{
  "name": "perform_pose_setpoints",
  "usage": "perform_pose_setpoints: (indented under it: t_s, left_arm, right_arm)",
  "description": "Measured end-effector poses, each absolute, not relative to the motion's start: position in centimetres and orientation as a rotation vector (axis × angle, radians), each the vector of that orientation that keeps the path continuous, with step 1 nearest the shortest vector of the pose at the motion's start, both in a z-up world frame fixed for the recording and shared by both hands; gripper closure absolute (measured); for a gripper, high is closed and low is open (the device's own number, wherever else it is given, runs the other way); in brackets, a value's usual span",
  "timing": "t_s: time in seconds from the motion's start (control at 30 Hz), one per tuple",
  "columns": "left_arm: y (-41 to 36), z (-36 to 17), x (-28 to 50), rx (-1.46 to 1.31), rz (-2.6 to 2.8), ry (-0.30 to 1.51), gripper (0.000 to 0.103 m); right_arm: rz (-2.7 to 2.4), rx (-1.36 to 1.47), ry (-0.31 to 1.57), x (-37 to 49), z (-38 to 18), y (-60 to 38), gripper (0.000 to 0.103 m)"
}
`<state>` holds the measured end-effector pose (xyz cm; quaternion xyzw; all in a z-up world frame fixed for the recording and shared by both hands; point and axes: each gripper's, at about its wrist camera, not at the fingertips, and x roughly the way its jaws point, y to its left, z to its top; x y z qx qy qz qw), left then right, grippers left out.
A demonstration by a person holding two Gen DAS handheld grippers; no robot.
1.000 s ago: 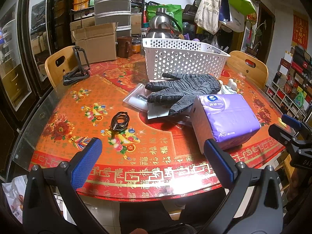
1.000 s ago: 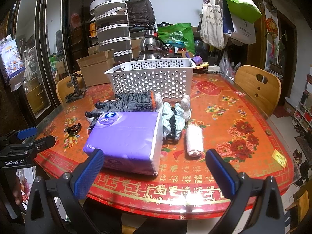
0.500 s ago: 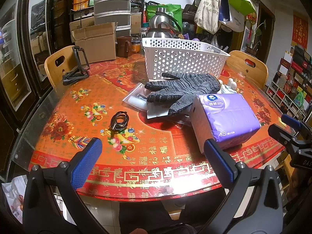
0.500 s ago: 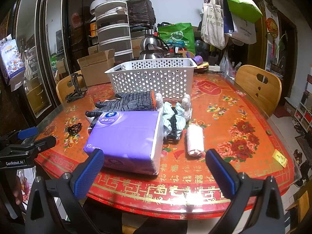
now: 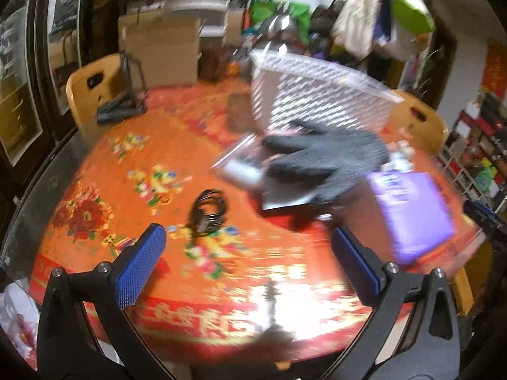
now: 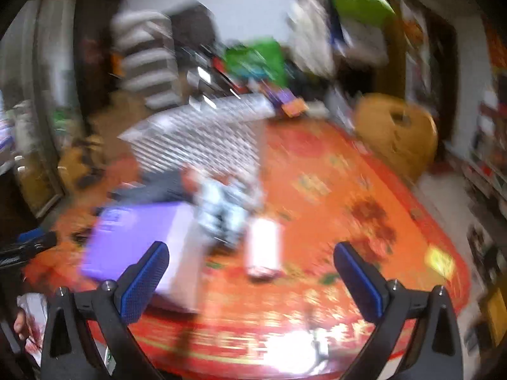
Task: Organize soft objects
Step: 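Grasp the black cable with the left gripper while the right gripper grasps the white rolled towel, then carry the cable and towel into the white basket and open both grippers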
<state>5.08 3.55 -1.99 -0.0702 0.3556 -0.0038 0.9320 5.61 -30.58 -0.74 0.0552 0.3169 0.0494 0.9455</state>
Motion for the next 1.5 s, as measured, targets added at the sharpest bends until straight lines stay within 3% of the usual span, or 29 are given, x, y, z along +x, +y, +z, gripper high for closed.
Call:
perform_pose_setpoints:
  t_s: [0.2, 0.33, 0.5, 0.57, 0.7, 0.77, 0.83, 0.93, 1.5]
  left_arm:
    - [6.4, -4.4, 8.0, -0.138, 0.015, 0.791, 0.0]
    - [7.8, -6.1, 10.1, -0.119, 0.034, 0.837, 0.0]
    - [8.0, -7.6, 12.0, -0.107, 0.027, 0.876, 0.004]
    - [7.6, -7.8, 12.4, -0.098, 0.026, 0.879, 0.017]
    - [6.8, -8.1, 12.7, -0.052, 0.053, 0.881, 0.034]
    - [6.4, -7.9, 12.8, -0.045, 0.04, 0.877, 0.057]
    - [6.1, -7.7, 12.8, -0.037, 0.025, 0.873, 0.067]
    - [5.8, -7.6, 12.7, -0.025, 0.024, 0.869, 0.067]
    - [6.3, -5.3, 11.5, -0.044, 0.007, 0.779, 0.069]
  right_arm:
    - [0.134, 0.117, 0.786, 9.6, -4.6, -31.6, 0.009]
    - [0.147, 0.09, 0.83, 10.6, -6.0, -31.1, 0.025]
    - [0.149, 0.059, 0.835, 11.6, -6.2, -30.9, 0.035]
    - [0.139, 0.034, 0.845, 12.1, -6.2, -30.5, 0.037]
    - [0.122, -0.002, 0.851, 12.4, -6.2, -30.3, 0.043]
    - [0.118, -0.015, 0.849, 12.5, -6.2, -30.3, 0.049]
    - [0.129, -0.024, 0.841, 12.5, -6.3, -30.2, 0.052]
    - [0.149, -0.029, 0.83, 12.5, -6.2, -30.1, 0.073]
    - [0.152, 0.002, 0.766, 12.4, -4.1, -31.1, 0.073]
